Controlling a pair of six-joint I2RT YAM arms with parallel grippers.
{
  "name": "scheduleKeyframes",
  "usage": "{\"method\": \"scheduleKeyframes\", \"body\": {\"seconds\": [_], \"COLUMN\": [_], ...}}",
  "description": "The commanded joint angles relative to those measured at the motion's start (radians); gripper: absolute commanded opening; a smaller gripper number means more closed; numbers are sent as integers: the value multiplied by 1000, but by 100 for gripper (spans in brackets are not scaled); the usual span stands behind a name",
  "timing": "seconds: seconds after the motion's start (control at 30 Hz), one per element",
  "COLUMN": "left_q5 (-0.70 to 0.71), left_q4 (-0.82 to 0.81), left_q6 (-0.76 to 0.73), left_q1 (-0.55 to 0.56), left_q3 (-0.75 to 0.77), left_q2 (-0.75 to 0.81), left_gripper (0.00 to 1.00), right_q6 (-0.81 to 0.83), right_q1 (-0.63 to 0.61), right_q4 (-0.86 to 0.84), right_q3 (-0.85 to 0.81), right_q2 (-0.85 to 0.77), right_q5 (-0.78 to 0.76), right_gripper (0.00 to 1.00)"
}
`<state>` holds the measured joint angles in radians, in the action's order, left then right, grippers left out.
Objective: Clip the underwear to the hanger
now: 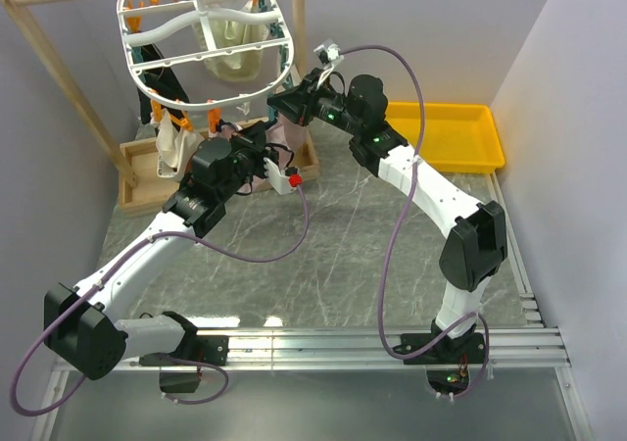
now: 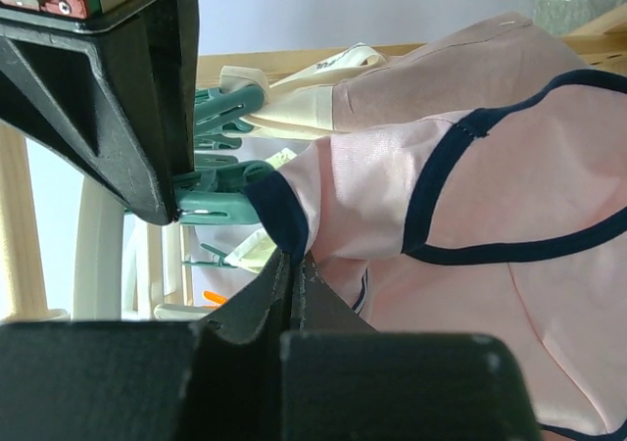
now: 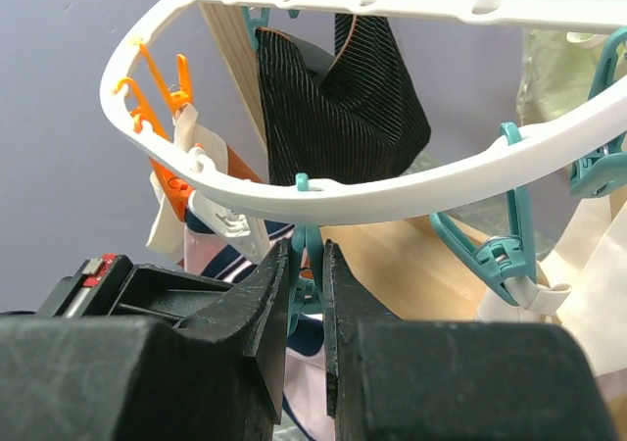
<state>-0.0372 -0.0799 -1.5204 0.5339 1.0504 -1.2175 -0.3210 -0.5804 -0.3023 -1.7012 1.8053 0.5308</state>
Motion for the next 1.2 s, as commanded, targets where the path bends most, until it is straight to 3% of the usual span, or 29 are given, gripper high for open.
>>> {"method": "scheduleKeyframes", "body": {"seconds": [0.0, 1.17], "left_q5": [-6, 22], "left_q4": [-1, -50], "left_q6": [28, 14], "left_q1": [5, 6], "left_q3": [53, 46], "left_q2": [6, 3], "left_gripper": [0, 0], "right_q6": [40, 128], "right_q1": [-7, -27], "right_q4": [-17, 8], "right_q3": [26, 35], "right_q2": [-63, -58], "right_q5": [-14, 1], "right_gripper": [0, 0]}}
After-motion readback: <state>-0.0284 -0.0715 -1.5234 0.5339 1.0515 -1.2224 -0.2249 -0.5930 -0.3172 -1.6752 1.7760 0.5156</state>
